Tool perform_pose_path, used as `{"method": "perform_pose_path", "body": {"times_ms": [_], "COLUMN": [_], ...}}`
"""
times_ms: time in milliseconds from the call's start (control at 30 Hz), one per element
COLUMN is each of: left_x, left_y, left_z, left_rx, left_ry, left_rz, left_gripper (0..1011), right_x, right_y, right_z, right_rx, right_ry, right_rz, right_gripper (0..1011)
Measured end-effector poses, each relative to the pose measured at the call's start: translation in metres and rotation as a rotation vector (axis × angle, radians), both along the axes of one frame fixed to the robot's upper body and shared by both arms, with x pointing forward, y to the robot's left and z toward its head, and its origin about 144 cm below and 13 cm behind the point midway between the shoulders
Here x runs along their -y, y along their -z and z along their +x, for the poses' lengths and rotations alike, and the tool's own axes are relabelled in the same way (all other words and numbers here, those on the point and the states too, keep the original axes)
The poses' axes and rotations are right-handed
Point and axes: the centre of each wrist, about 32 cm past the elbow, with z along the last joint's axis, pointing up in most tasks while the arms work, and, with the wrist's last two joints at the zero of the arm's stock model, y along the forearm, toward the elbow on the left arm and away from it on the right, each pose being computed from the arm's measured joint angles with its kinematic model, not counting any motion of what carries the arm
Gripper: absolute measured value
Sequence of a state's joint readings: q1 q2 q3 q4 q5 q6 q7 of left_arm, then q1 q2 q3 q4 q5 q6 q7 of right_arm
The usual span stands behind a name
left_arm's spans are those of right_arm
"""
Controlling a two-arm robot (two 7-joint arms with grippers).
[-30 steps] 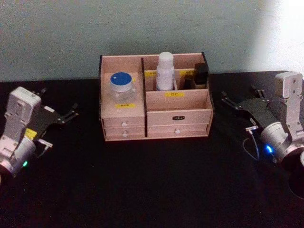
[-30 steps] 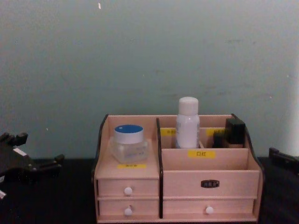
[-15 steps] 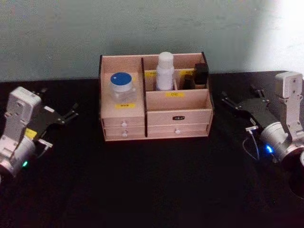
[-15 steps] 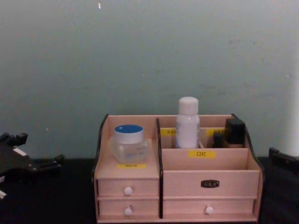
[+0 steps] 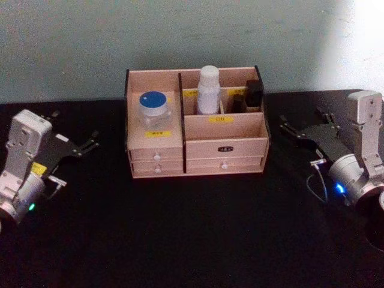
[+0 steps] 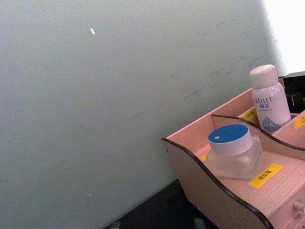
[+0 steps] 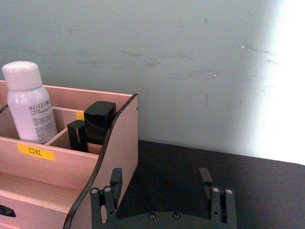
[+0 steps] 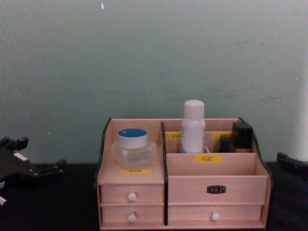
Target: Pick up the facial cleanser and watermelon frost from the table and place them into the tiered storage box.
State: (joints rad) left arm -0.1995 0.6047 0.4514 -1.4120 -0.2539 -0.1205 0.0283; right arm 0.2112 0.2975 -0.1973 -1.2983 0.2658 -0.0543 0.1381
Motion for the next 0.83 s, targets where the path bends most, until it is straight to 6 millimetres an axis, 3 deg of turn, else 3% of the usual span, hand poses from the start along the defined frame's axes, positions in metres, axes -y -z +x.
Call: {"method": "perform_pose_path", "body": {"times_ms": [833], "left_x": [0.0], "left_y": [0.0], "left_z": [0.0], "left_rx": [0.0], "left_ry": [0.0], "left_rz": [0.0], "left_gripper": [1001], "right_x": [0.0], "right_y": [0.0], "right_z": [0.0], "right_rx": [0.0], "right_ry": [0.0], "right_rz": [0.0], "right_gripper": [1000]}}
